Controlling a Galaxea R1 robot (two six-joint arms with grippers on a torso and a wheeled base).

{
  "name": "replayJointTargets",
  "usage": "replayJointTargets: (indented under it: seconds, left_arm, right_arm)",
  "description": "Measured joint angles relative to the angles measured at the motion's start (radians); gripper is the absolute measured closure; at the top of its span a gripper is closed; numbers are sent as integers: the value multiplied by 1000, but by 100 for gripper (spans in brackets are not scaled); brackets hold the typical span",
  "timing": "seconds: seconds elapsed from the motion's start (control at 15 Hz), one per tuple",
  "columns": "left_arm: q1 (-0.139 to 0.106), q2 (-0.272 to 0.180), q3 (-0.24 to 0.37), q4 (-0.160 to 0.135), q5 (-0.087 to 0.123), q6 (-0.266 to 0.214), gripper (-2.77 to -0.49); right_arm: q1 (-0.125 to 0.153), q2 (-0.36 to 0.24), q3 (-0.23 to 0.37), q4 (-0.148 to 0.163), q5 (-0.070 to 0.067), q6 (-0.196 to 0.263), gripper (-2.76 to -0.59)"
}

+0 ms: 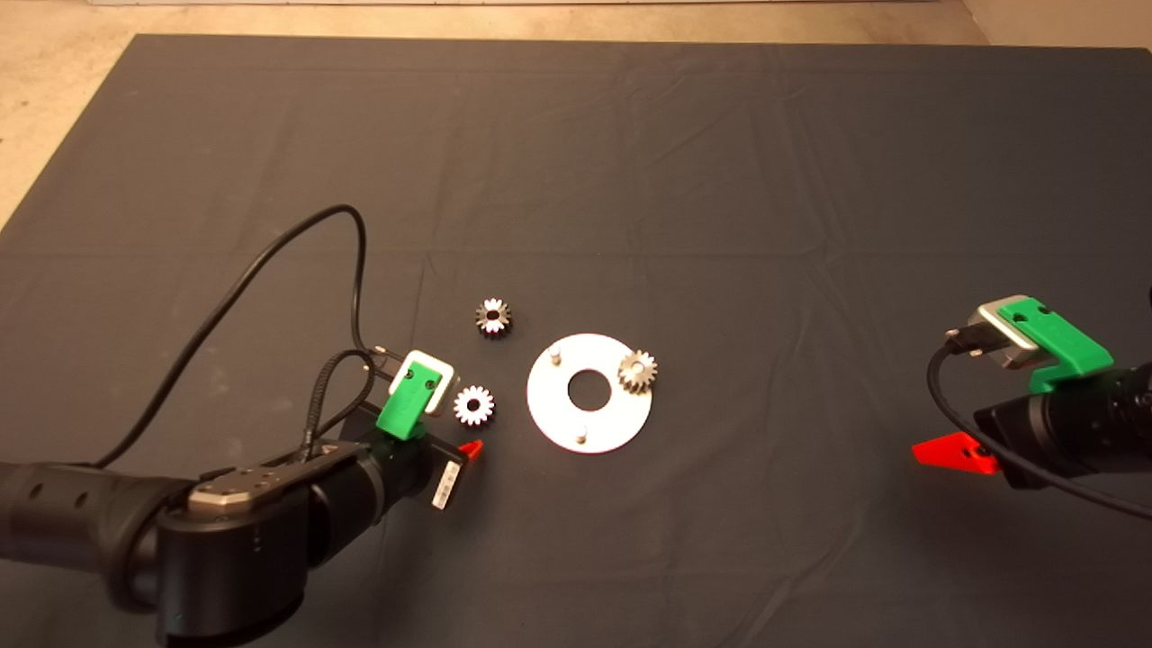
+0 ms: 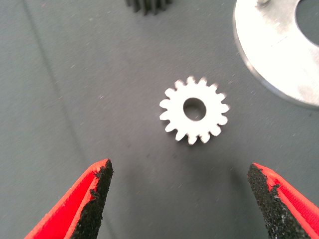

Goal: Install three planetary gears onto the carrier pins

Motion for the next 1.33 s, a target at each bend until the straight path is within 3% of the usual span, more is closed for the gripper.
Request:
replayJointTargets:
  seconds: [0.4, 0.8, 1.33]
  left_arm:
    - [0, 22, -43, 33, 0, -13, -192]
    - [5, 23, -96, 41, -62, -13, -192]
    - [5, 28, -105, 41, -82, -13, -192]
  right_arm:
    - [0, -3, 1, 3, 0, -4, -220]
    - [0, -3, 1, 4, 1, -7, -220]
    - [0, -3, 1, 7, 0, -7, -220]
